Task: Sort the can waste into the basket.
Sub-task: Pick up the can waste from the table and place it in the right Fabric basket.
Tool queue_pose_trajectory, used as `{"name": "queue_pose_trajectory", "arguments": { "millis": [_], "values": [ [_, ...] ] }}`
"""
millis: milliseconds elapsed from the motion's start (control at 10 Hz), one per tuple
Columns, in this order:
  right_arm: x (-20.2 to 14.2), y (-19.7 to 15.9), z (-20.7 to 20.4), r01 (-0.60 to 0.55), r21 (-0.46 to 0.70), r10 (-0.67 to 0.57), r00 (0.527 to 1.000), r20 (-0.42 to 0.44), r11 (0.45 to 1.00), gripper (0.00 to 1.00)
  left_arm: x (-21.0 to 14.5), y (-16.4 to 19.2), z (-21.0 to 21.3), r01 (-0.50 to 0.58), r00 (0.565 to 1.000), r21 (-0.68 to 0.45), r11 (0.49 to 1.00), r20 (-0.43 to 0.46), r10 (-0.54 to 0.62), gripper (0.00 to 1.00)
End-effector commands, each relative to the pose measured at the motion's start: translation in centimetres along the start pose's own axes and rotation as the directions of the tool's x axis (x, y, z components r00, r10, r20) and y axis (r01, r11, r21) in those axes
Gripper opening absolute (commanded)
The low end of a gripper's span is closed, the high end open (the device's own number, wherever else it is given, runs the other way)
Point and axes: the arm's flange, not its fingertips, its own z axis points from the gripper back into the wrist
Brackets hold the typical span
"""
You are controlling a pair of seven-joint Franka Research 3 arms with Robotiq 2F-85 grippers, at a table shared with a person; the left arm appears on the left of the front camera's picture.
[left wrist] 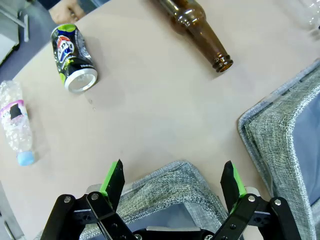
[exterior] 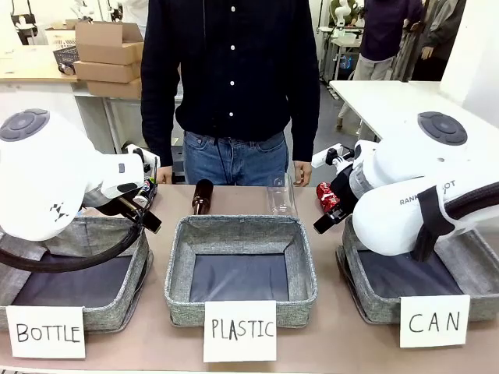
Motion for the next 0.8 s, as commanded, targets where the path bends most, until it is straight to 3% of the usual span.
{"name": "queue_pose_trajectory", "arguments": {
  "millis": [0, 300, 400, 500, 600, 700],
  "values": [
    [0.0, 0.0, 0.0, 0.000, 0.000, 0.000, 1.000, 0.000, 1.000, 1.00, 0.0, 0.0, 0.0, 0.000, 1.000, 0.000, 1.000, 0.000, 0.000, 1.00],
    [3.1, -0.8, 8.8, 0.080, -0.050, -0.076, 0.994, 0.083, 0.996, 1.00, 1.7, -0.1, 11.7, -0.115, 0.993, 0.096, 0.989, 0.043, 0.111, 1.00],
    [2.8, -0.4, 11.2, 0.073, -0.022, -0.073, 0.997, 0.023, 0.997, 1.00, 0.6, -0.4, 14.9, -0.104, 0.993, 0.094, 0.990, 0.074, 0.097, 1.00],
    [1.8, -0.1, 13.0, 0.069, -0.012, -0.068, 0.998, 0.009, 0.998, 1.00, -1.2, -1.0, 16.6, -0.071, 0.993, 0.058, 0.996, 0.096, 0.065, 1.00],
    [0.4, 0.0, 14.2, 0.107, -0.092, -0.099, 0.991, 0.090, 0.990, 1.00, -3.0, -1.8, 16.4, 0.018, 0.992, 0.162, 0.987, 0.124, -0.038, 1.00],
    [2.7, -0.9, 11.2, 0.061, -0.029, -0.059, 0.997, 0.052, 0.998, 1.00, 2.2, 0.6, 15.2, -0.079, 0.993, 0.080, 0.994, 0.091, 0.072, 1.00]
  ]
}}
